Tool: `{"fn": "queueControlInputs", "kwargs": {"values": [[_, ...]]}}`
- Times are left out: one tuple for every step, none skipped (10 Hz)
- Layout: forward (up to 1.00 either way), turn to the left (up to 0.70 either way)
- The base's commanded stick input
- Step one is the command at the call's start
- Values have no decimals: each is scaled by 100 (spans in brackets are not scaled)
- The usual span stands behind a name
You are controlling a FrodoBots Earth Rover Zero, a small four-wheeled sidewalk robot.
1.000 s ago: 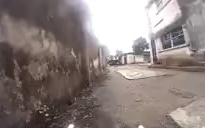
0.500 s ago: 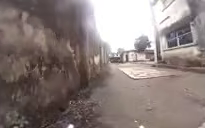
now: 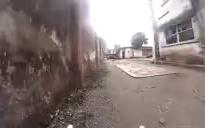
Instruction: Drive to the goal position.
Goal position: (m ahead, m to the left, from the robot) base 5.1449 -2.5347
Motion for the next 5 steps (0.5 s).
{"fn": "queueControlInputs", "kwargs": {"values": [[70,0],[70,0],[70,0],[70,0],[70,0]]}}
